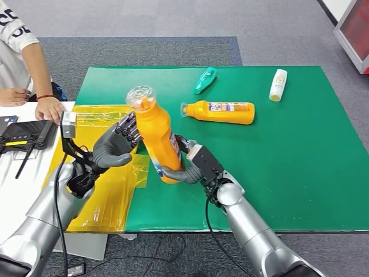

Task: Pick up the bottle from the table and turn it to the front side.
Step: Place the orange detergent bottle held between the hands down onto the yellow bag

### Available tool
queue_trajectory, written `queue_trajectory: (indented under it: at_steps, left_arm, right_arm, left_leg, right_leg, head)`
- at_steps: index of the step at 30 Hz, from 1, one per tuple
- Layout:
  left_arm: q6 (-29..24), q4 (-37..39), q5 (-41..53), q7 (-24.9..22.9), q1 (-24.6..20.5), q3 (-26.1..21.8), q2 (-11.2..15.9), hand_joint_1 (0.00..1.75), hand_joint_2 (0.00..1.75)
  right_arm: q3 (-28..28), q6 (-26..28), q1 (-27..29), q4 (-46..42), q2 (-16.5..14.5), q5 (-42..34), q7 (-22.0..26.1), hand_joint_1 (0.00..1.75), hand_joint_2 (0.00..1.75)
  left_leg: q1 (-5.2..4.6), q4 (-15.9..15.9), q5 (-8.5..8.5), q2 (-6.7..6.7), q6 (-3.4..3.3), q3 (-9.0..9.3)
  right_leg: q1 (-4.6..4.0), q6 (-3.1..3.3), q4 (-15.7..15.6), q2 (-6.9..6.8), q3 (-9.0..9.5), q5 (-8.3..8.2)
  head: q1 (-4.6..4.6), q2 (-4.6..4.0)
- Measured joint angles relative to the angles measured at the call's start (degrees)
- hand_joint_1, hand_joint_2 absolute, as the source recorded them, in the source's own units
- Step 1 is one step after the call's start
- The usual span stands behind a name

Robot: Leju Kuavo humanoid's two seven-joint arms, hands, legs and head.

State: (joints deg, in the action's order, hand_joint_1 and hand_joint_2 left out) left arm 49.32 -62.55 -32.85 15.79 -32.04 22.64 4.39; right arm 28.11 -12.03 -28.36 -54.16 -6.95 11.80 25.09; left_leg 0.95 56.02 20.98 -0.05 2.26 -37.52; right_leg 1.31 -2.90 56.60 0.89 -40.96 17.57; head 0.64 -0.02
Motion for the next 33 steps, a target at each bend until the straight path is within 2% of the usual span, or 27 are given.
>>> queue_trajectory:
  at_steps: [8, 16, 33]
  left_arm:
    - [-1.89, 0.29, 1.57, 0.44, -0.02, 0.68, 0.13, 0.0, 1.75]
    - [-10.0, 1.35, 10.7, 0.55, -1.06, 0.94, 0.85, 0.0, 1.75]
    - [-10.39, 2.14, 12.41, 0.57, -1.37, 1.45, 2.57, 0.0, 1.75]
  right_arm:
    - [3.21, 1.36, 0.41, -0.01, -0.81, 3.08, -0.56, 1.75, 1.75]
    - [6.22, 5.94, 1.58, 0.08, -1.27, 6.91, -2.52, 1.75, 1.75]
    - [6.49, 8.69, 1.91, 0.39, -1.27, 8.68, -3.43, 1.75, 1.75]
  left_leg:
    - [0.0, 0.0, 0.0, 0.0, 0.0, -0.02]
    - [0.0, 0.0, 0.0, -0.01, 0.0, -0.05]
    - [0.0, 0.0, -0.01, -0.01, 0.0, -0.08]
  right_leg:
    - [0.0, 0.0, 0.0, 0.0, 0.0, 0.0]
    - [0.0, 0.0, 0.0, -0.01, -0.02, 0.0]
    - [0.0, 0.0, 0.0, -0.01, -0.06, 0.0]
  head:
    - [0.01, 0.0]
    - [0.01, 0.01]
    - [0.0, 0.0]
